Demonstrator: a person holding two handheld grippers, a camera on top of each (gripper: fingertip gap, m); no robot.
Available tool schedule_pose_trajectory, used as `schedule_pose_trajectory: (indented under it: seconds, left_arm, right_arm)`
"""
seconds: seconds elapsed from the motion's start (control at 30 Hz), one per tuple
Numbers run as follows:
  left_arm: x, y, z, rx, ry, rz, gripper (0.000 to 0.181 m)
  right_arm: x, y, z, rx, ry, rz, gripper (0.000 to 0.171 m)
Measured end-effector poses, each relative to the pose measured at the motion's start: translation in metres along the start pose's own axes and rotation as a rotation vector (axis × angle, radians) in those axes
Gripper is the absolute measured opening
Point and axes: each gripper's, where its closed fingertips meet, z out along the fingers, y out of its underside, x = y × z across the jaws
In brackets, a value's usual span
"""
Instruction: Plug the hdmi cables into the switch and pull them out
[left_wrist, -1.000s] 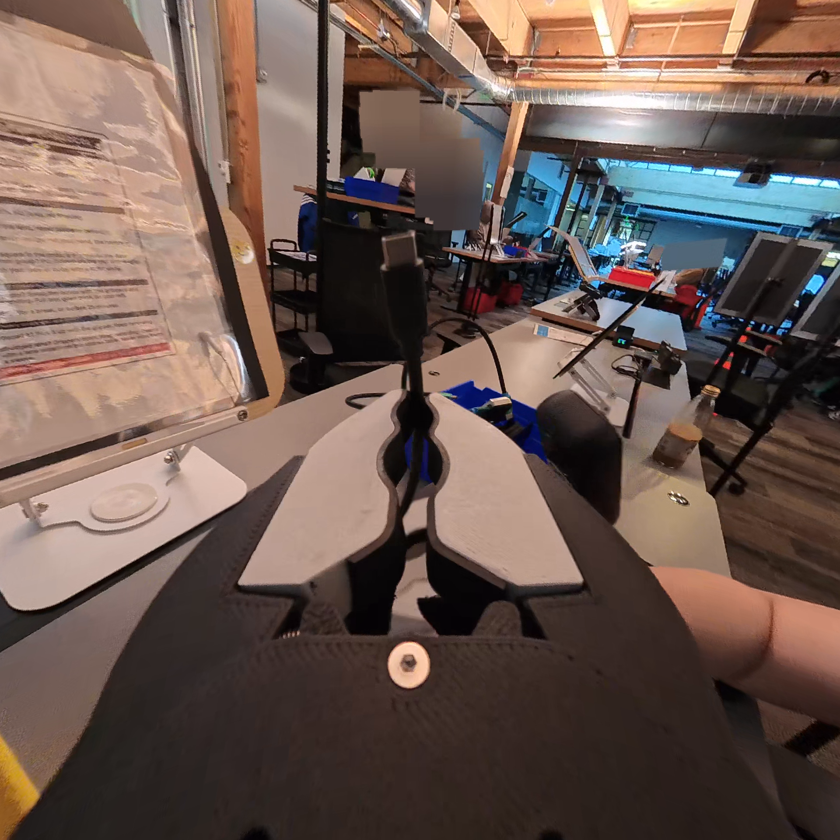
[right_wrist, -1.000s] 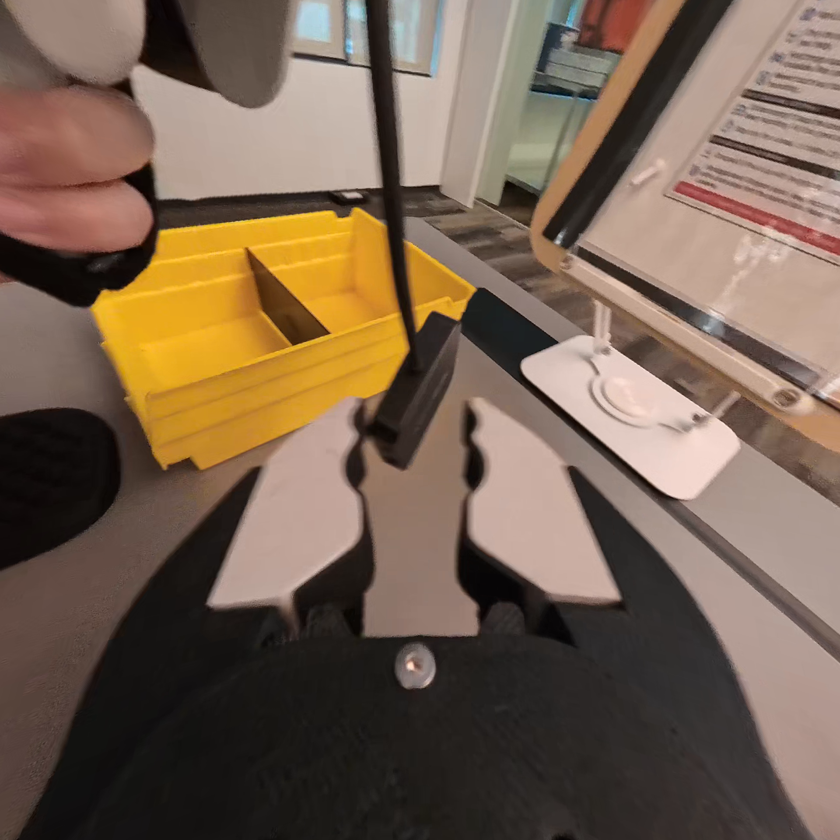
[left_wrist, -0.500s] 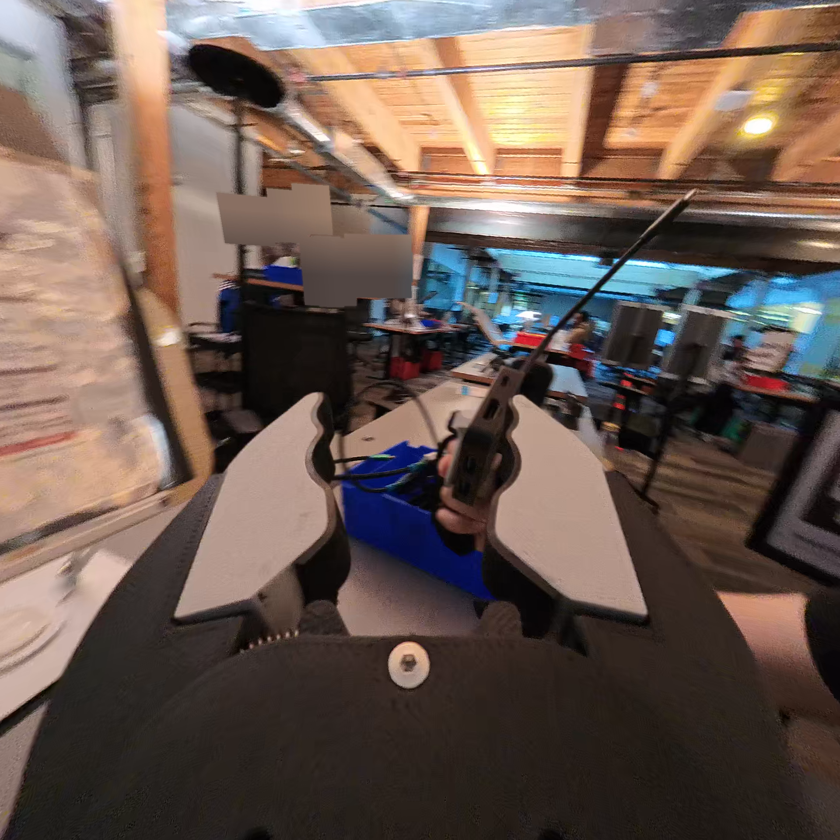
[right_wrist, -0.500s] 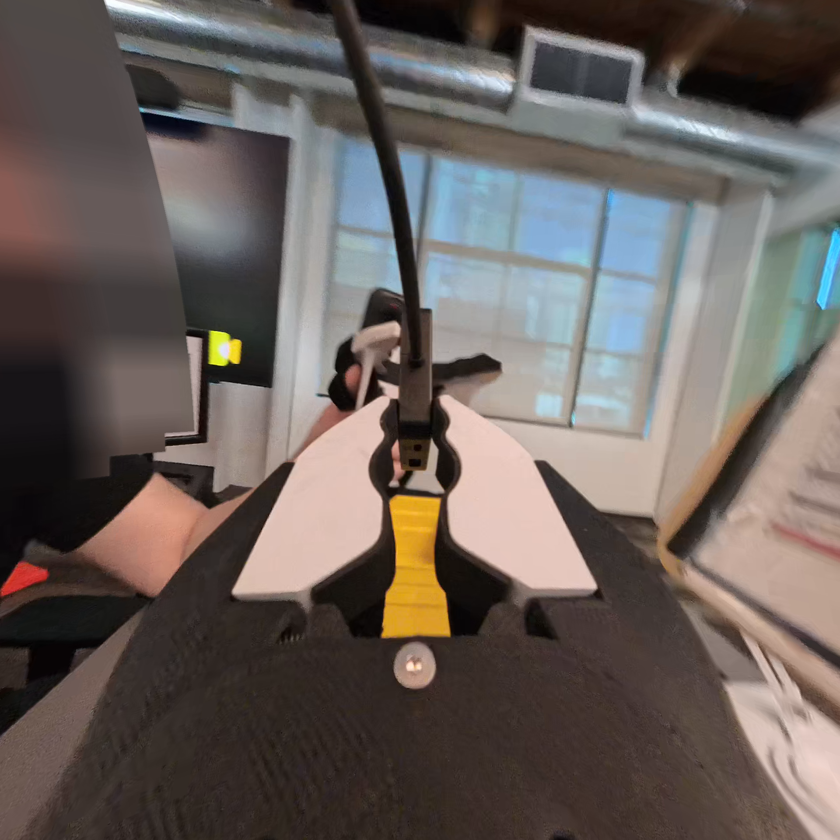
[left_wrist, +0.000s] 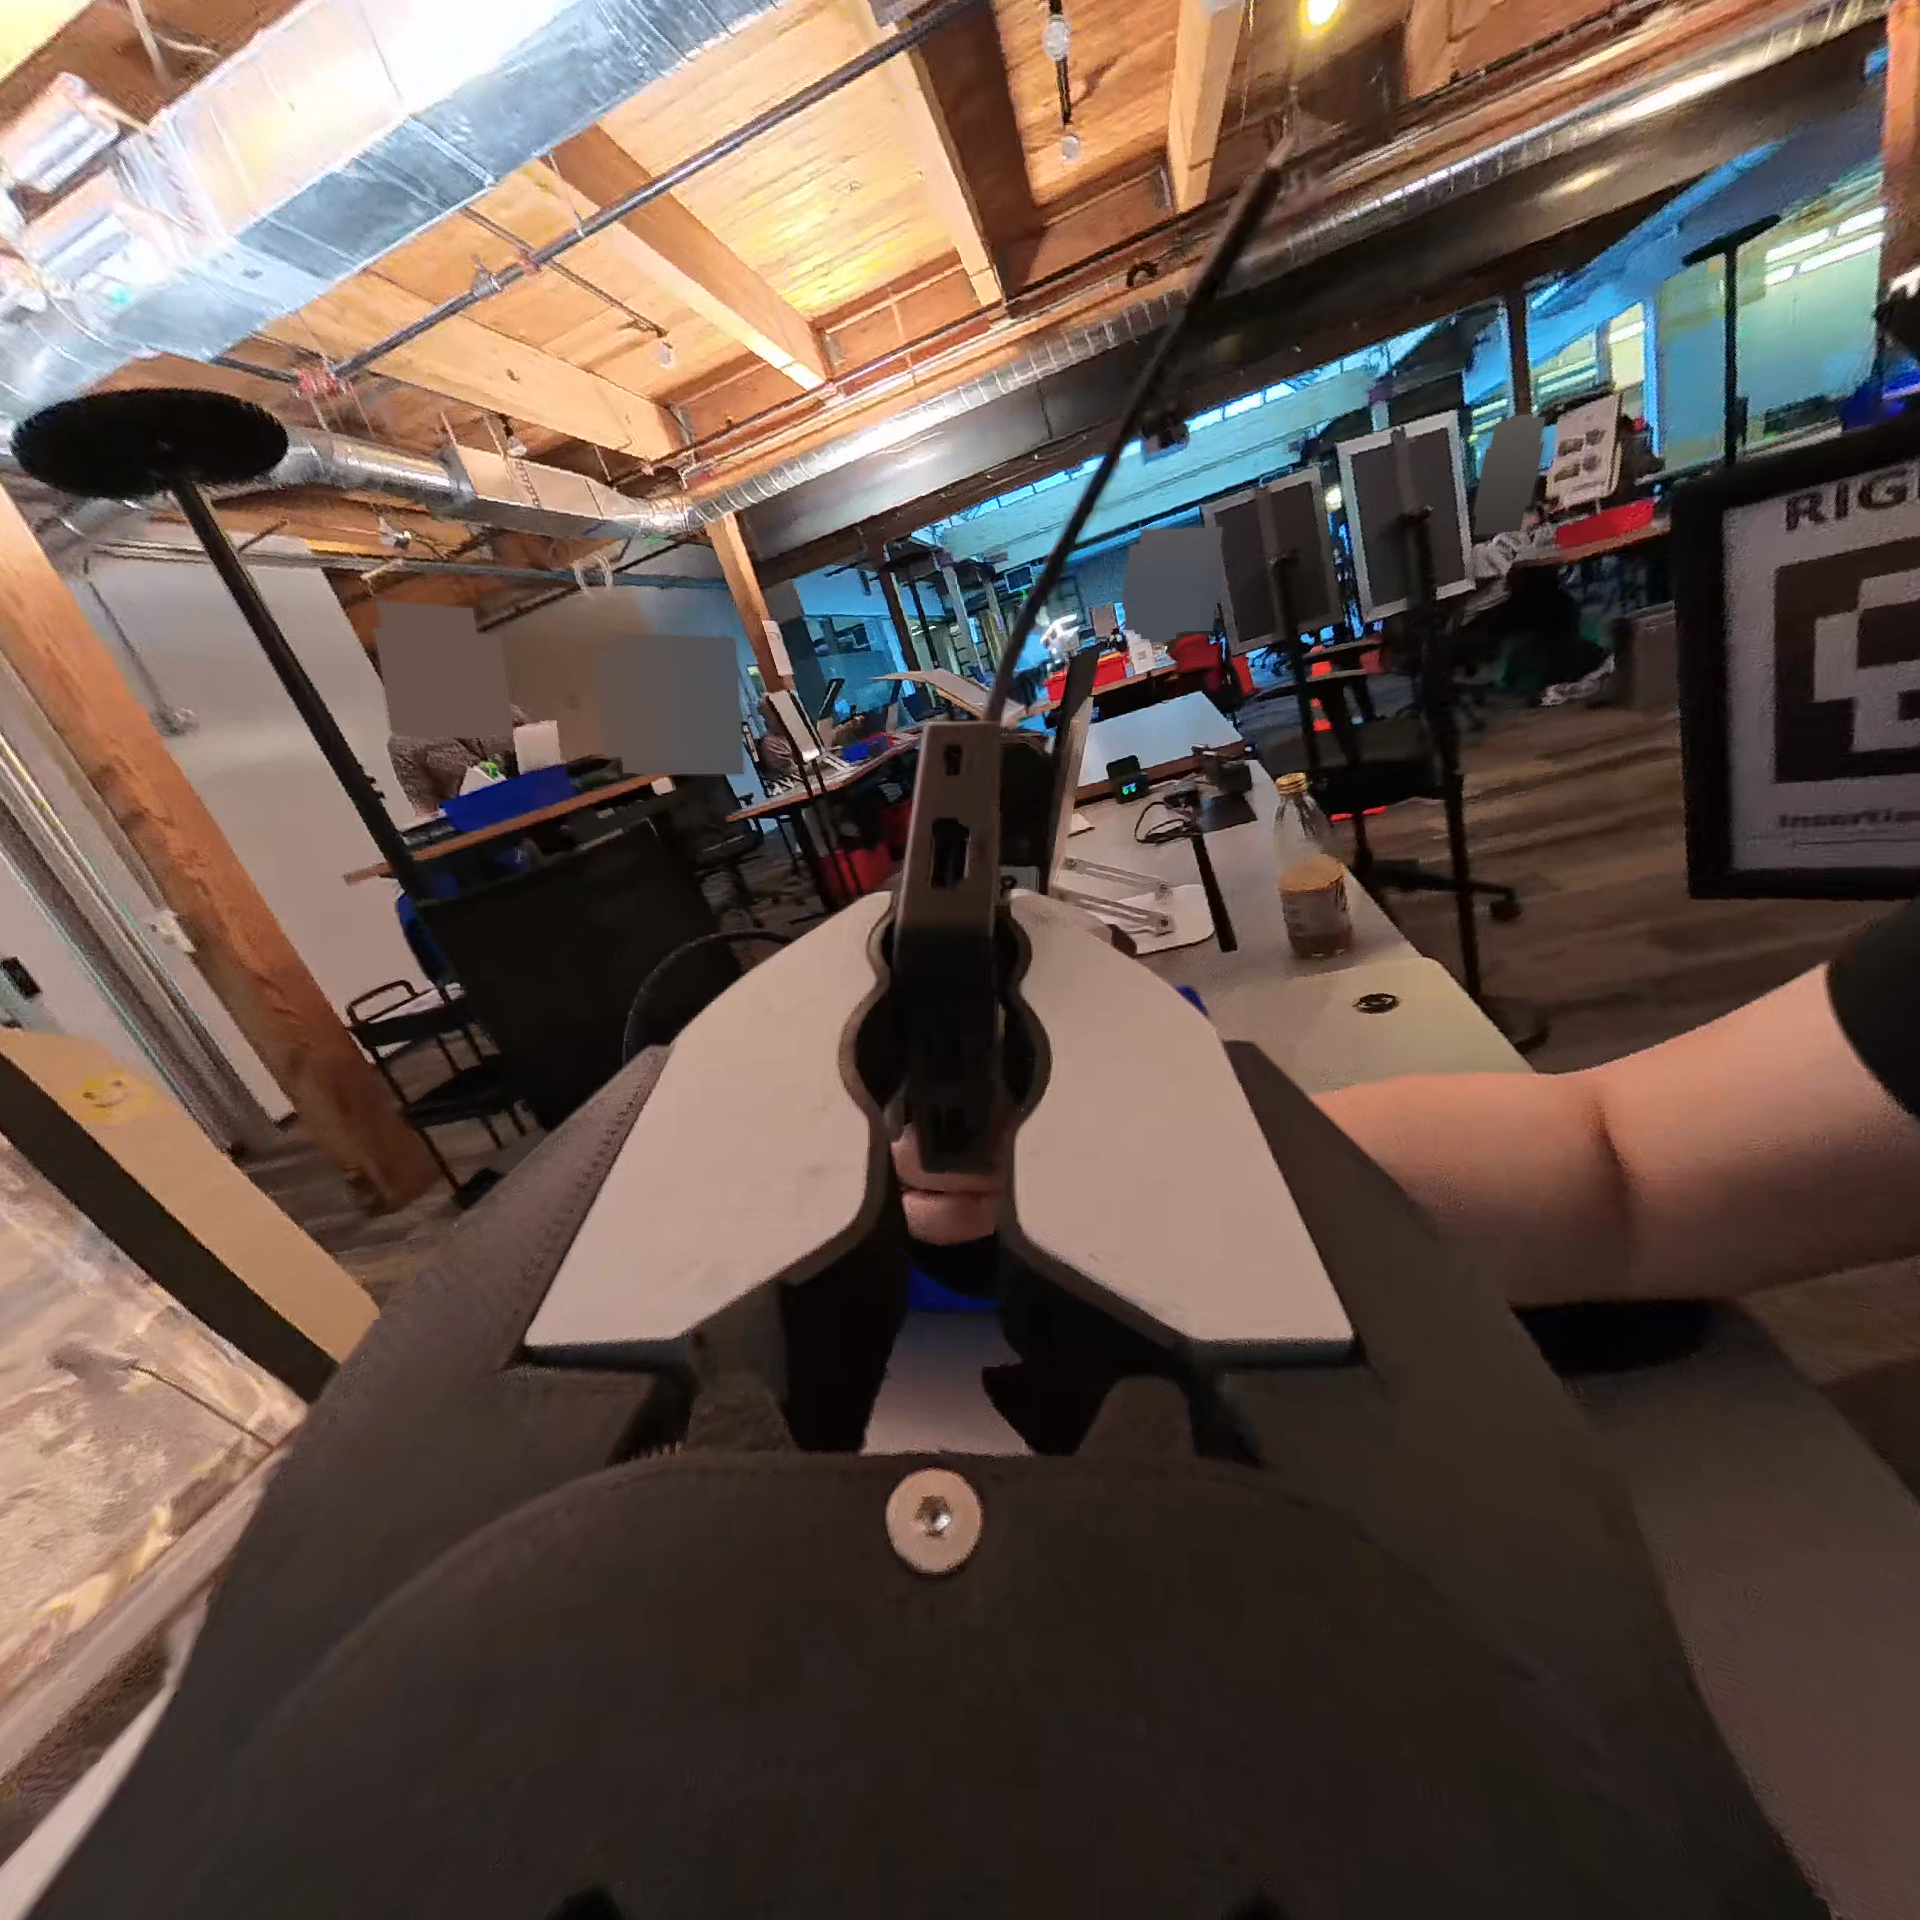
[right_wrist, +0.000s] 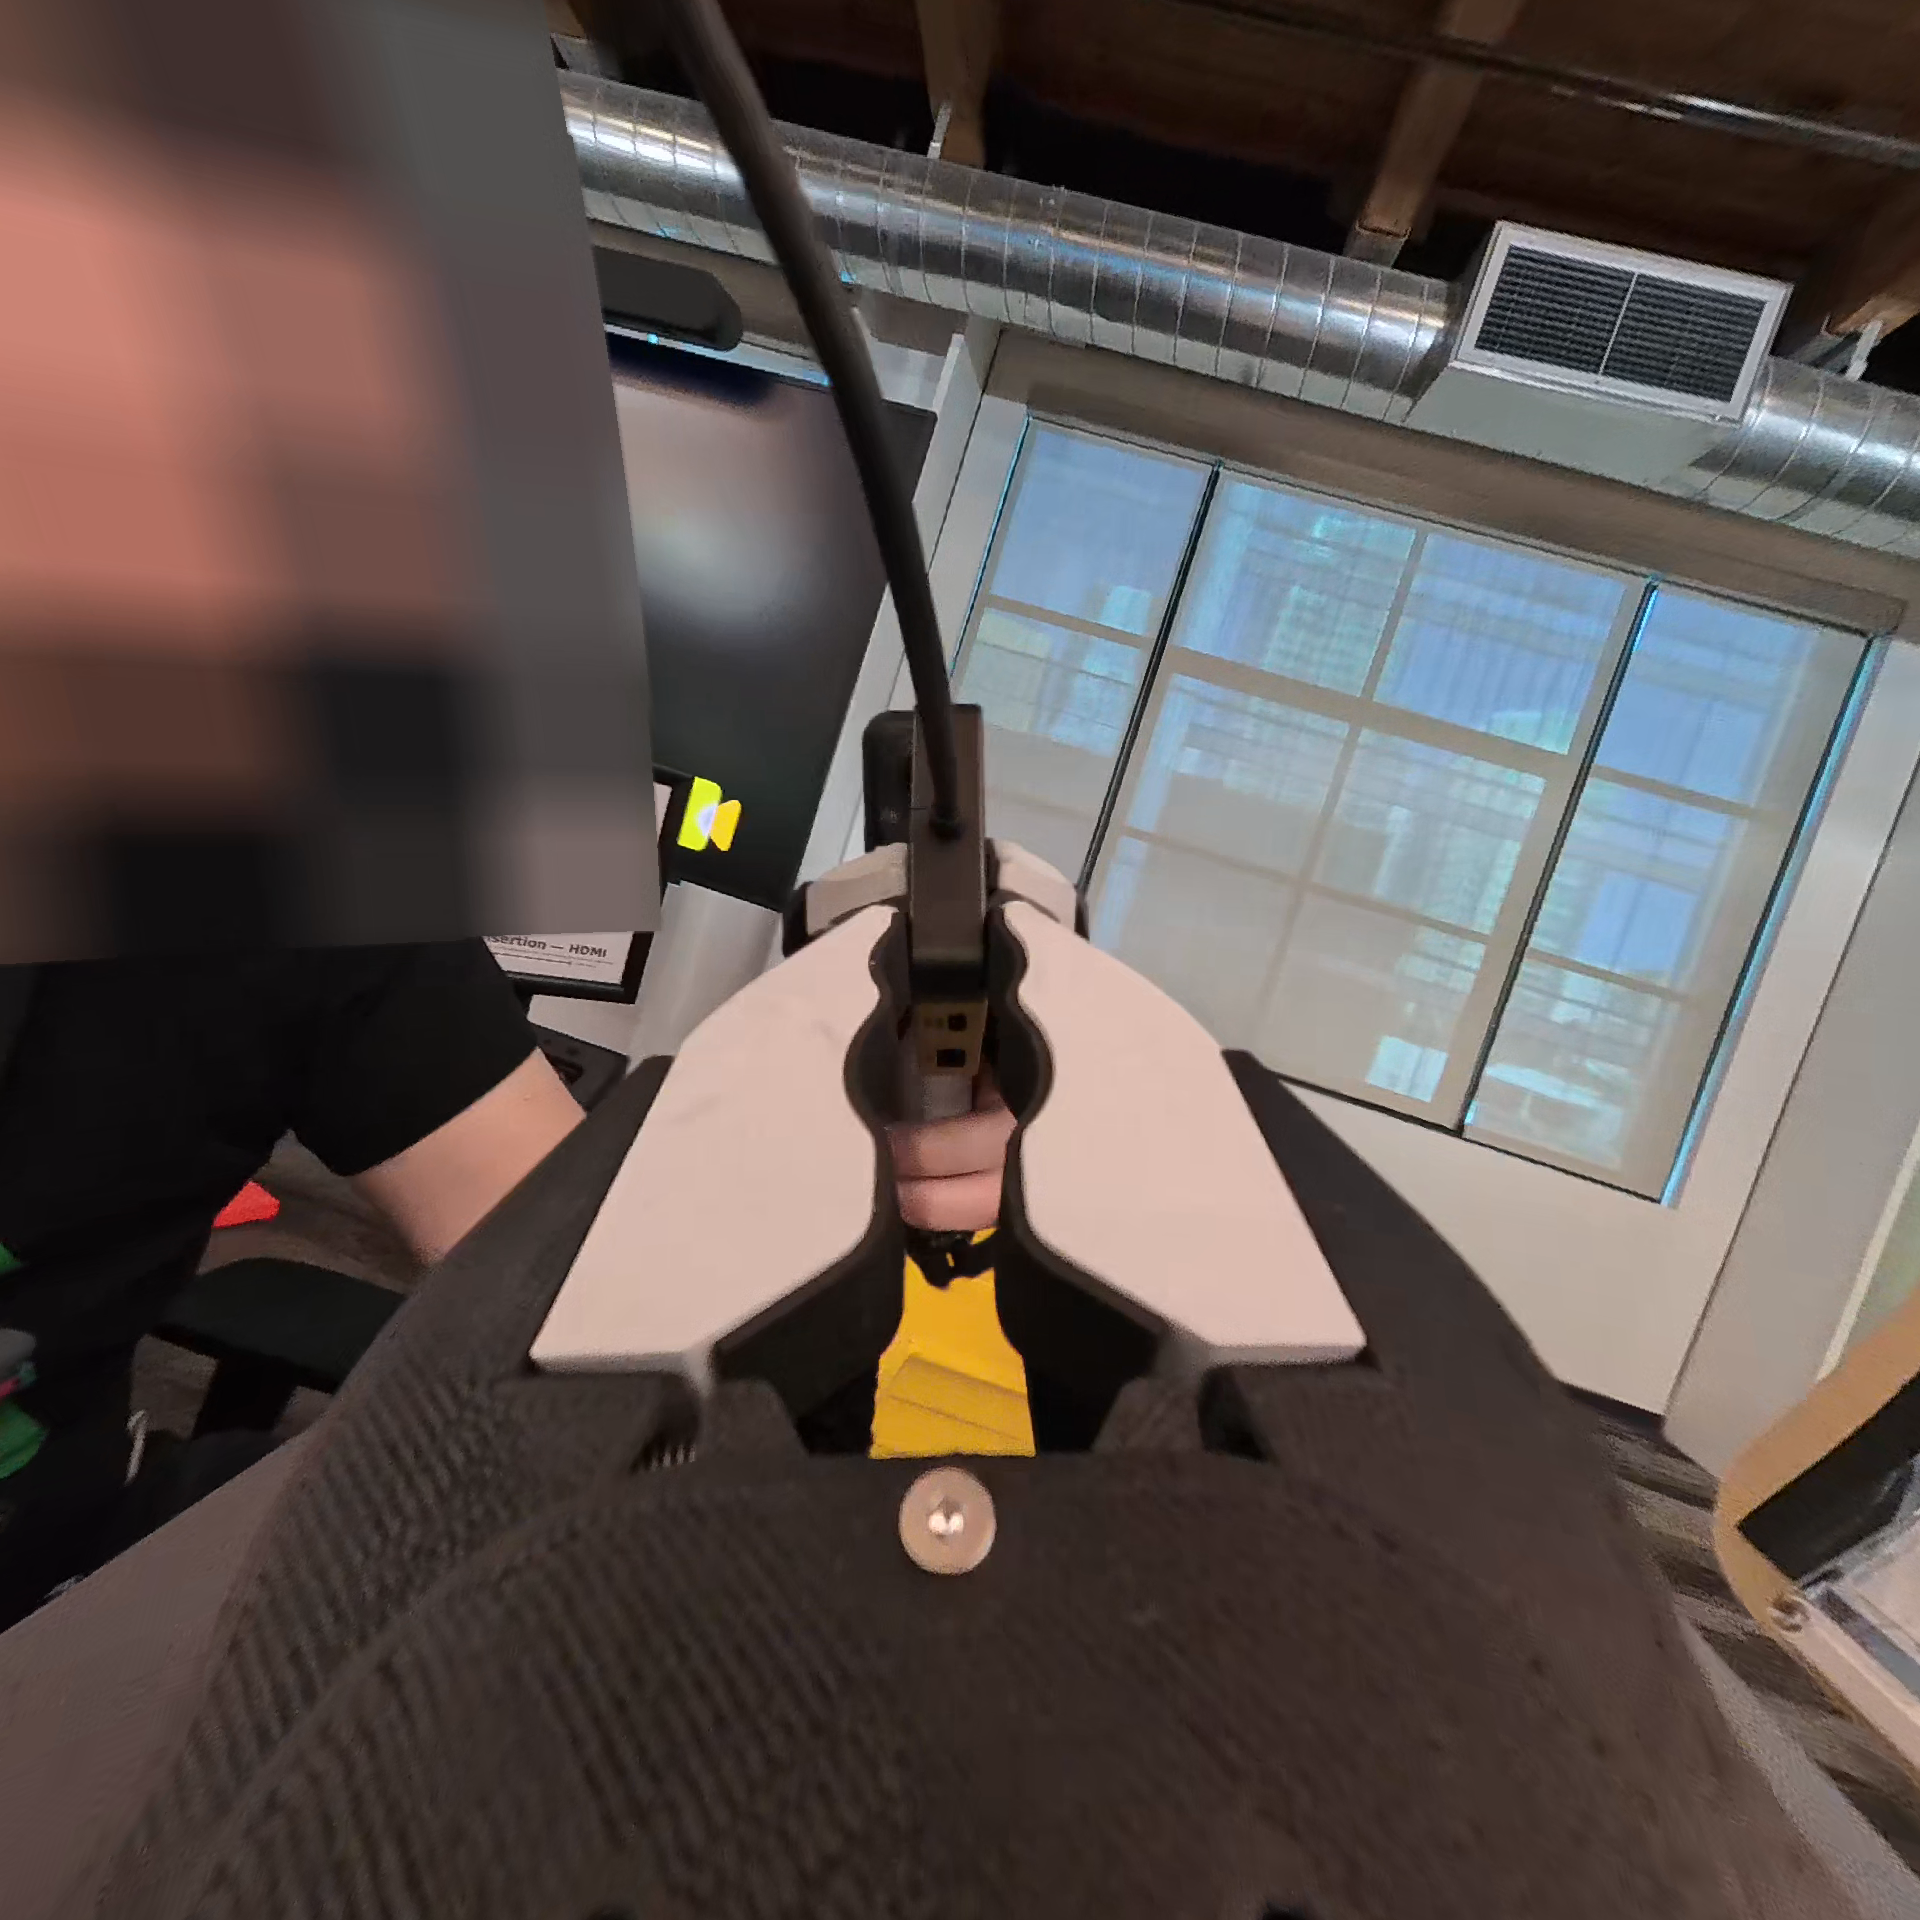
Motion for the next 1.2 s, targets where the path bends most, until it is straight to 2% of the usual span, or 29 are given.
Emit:
schedule_pose_trajectory:
  seconds: [0.13,0.23,0.33,0.47,0.57,0.63,0.7,0.77,0.87,0.9,0.97,1.0,1.1,1.13,1.2]
  left_arm:
    - [-0.007,-0.001,0.0,-0.015,-0.071,0.012,0.013]
    - [-0.015,-0.008,-0.001,0.057,-0.119,-0.128,0.013]
    - [-0.022,-0.005,-0.001,0.094,-0.133,-0.228,0.013]
    - [-0.024,0.0,0.001,0.124,-0.091,-0.328,0.013]
    - [-0.018,-0.002,-0.004,0.065,0.035,-0.352,0.034]
    - [-0.023,0.006,-0.012,-0.049,0.053,-0.401,0.048]
    - [-0.025,0.02,-0.018,-0.16,0.069,-0.504,0.046]
    - [-0.021,0.029,-0.017,-0.186,0.112,-0.583,0.044]
    - [-0.009,0.059,-0.009,-0.317,0.167,-0.612,0.048]
    - [-0.004,0.07,-0.006,-0.371,0.181,-0.61,0.044]
    - [-0.001,0.085,0.001,-0.415,0.181,-0.598,0.013]
    - [-0.005,0.087,0.004,-0.394,0.152,-0.602,0.013]
    - [-0.031,0.085,0.005,-0.302,0.017,-0.645,0.013]
    - [-0.042,0.083,0.001,-0.264,-0.043,-0.666,0.013]
    - [-0.065,0.074,-0.01,-0.157,-0.149,-0.728,0.013]
  right_arm:
    - [0.01,0.003,-0.001,0.011,0.043,0.08,0.015]
    - [0.019,0.002,-0.001,0.058,0.119,0.092,0.023]
    - [0.019,0.006,0.004,0.058,0.103,0.181,0.027]
    - [0.018,0.016,0.01,0.002,0.07,0.298,0.014]
    - [0.015,0.015,0.006,-0.107,-0.026,0.601,0.014]
    - [0.011,0.015,-0.003,-0.211,-0.077,0.778,0.014]
    - [0.011,0.033,-0.017,-0.412,0.01,0.728,0.014]
    - [0.007,0.053,-0.034,-0.636,0.084,0.641,0.014]
    - [-0.006,0.06,-0.043,-0.787,0.074,0.584,0.014]
    - [-0.007,0.063,-0.045,-0.824,0.09,0.575,0.014]
    - [-0.004,0.068,-0.048,-0.874,0.131,0.549,0.014]
    - [0.001,0.07,-0.052,-0.895,0.164,0.525,0.014]
    - [0.041,0.047,-0.05,-0.735,0.348,0.332,0.02]
    - [0.056,0.033,-0.048,-0.645,0.431,0.221,0.028]
    - [0.055,0.009,-0.036,-0.518,0.43,-0.057,0.051]
